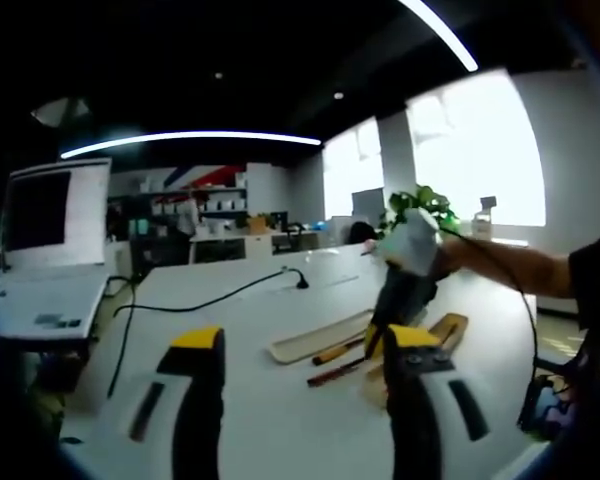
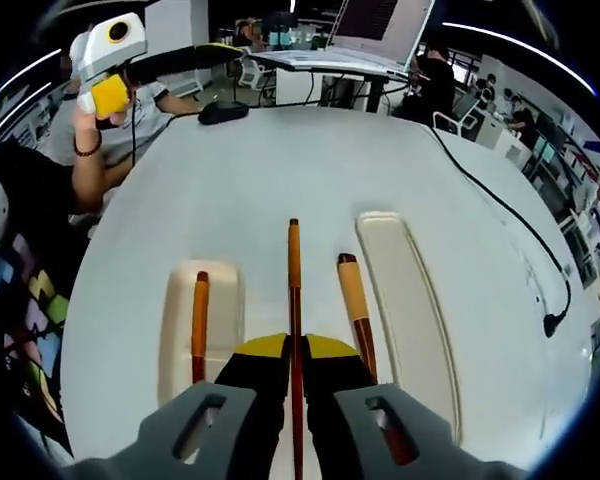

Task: Arrange the utensils inside the cutlery case until each visible utensil rests in its matching compartment.

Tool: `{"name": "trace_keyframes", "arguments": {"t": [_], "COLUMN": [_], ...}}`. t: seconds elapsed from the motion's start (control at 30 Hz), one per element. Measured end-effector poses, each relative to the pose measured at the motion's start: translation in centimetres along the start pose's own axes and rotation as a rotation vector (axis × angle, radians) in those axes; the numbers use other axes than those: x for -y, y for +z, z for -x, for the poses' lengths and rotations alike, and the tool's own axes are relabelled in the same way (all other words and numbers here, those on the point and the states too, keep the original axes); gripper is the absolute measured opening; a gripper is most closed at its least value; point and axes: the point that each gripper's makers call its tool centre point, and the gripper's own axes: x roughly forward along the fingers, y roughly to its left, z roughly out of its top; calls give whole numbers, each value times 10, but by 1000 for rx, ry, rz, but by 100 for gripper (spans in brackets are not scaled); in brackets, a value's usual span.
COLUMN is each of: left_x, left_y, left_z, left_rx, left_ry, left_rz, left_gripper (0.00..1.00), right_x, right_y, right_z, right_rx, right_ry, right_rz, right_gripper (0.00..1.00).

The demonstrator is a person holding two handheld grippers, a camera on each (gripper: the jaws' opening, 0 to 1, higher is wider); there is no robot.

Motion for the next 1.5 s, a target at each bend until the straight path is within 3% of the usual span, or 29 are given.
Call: {"name": "trace_keyframes", "arguments": {"t": [0.33, 0.63, 0.73, 1.1, 1.5], "left_x": [-1, -2, -3, 4, -1], "left_y": [0, 5, 1, -2, 2], "left_z": [2, 3, 1, -2, 2], "left_rx": [3, 22, 5, -6, 13], "left_ry": [0, 12, 31, -2, 3], "left_rz": [2, -10, -36, -28, 3], "left_gripper": [67, 61, 63, 61, 59], "right_x": [-8, -29, -36, -45, -51], "right_y": [8, -6, -14, -35, -39], "right_z": [33, 46, 45, 41, 28], "right_rx": [28, 55, 47, 29, 17], "right_ry": [-59, -62, -49, -13, 18], "right_rz": [38, 59, 66, 38, 55], "right_gripper": [3, 3, 3, 3, 3]}}
